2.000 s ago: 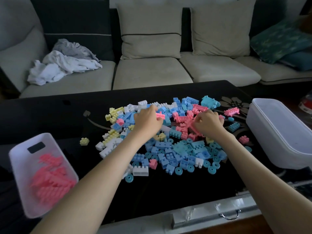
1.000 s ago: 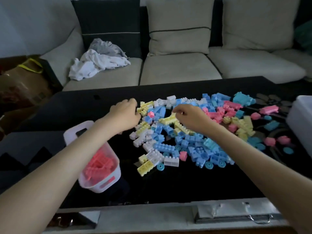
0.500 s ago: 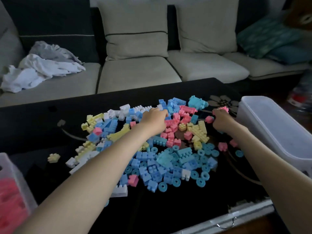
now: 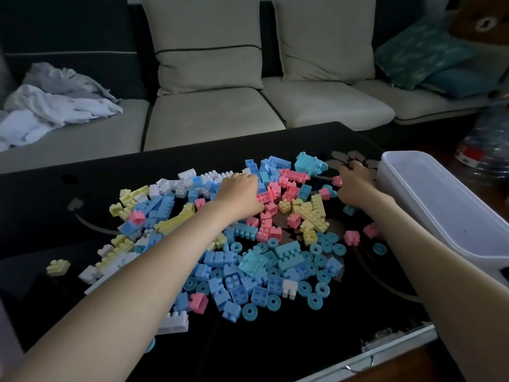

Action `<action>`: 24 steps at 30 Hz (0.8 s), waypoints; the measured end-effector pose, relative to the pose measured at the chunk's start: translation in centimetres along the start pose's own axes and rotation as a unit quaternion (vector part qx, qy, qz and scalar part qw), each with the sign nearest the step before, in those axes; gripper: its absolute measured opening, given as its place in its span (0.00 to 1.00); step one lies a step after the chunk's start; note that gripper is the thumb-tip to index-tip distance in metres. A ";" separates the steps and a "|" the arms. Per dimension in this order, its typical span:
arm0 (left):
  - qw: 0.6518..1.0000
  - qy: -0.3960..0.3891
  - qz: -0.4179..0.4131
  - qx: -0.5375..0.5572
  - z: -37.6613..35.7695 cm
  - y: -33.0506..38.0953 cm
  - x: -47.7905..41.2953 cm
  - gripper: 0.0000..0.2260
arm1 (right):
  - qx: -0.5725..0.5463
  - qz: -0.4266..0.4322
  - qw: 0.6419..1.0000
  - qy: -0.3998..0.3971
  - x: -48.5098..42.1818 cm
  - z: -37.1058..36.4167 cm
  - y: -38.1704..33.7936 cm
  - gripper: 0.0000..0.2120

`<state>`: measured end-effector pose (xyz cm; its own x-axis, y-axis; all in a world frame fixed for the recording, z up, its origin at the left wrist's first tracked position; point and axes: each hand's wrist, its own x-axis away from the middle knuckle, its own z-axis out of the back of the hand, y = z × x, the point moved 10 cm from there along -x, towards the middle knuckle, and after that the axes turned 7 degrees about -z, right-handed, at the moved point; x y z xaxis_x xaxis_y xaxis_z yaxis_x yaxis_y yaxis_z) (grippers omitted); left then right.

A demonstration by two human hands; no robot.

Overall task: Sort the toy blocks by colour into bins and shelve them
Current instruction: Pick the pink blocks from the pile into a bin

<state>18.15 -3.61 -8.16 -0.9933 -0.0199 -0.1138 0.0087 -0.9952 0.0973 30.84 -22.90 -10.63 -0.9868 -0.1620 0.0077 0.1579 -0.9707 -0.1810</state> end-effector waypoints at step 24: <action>0.975 -0.034 0.210 0.059 7.8 -9.7 15.4 0.12 | -0.303 0.262 0.916 -0.012 15.4 7.9 -16.8 0.16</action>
<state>1.92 6.45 -3.13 -0.9106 -0.4125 0.0267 0.4069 -0.8830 0.2340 13.31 -10.51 0.25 -0.7794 -0.5881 -0.2159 0.5527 -0.4833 -0.6789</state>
